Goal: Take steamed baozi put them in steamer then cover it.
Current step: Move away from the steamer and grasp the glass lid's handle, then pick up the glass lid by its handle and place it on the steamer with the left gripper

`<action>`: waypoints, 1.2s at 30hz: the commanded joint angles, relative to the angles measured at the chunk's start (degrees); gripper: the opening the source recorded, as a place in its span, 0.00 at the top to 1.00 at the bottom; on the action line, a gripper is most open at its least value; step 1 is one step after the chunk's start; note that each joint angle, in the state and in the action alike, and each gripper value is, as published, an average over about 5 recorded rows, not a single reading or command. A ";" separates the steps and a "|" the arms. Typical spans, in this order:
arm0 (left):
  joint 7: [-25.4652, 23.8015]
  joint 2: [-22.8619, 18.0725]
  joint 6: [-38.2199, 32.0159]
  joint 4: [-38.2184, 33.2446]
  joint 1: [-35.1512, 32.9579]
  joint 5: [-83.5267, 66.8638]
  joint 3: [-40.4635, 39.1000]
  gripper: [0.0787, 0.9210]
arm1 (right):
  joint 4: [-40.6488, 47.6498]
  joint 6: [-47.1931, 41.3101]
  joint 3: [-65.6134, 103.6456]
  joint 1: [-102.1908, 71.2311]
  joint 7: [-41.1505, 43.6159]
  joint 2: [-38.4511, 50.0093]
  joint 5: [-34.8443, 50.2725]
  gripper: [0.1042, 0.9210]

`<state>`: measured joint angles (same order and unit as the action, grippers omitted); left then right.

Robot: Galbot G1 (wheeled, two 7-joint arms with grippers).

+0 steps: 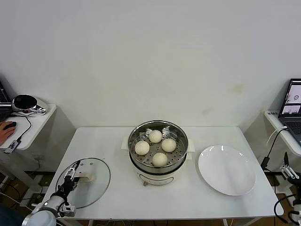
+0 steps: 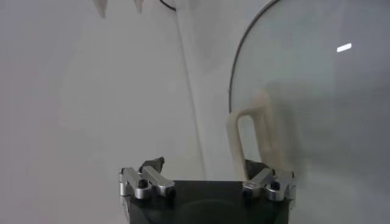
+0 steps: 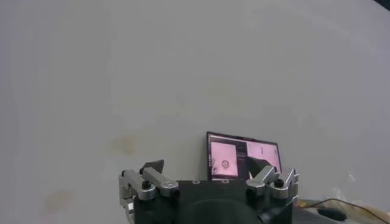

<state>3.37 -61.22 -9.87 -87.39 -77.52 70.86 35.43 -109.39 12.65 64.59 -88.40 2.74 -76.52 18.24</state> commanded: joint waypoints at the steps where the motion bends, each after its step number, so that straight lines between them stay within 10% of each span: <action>1: -0.11 -0.36 -0.41 2.94 2.25 -1.96 -0.76 0.24 | -0.15 0.18 0.01 -0.41 0.02 -0.17 -0.13 0.12; 21: 6.36 0.22 3.56 -4.94 -3.88 -14.14 1.76 0.91 | -0.97 0.58 -0.07 -0.90 0.17 0.52 -0.25 0.12; 36: -1.17 6.85 29.05 -34.00 -6.52 -20.33 1.73 0.93 | -2.57 1.09 -3.35 -1.34 0.61 -0.27 -2.88 0.12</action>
<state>7.38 -58.63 3.16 -102.32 -83.36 56.73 38.74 -111.48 13.52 62.96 -89.49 3.28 -76.26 16.75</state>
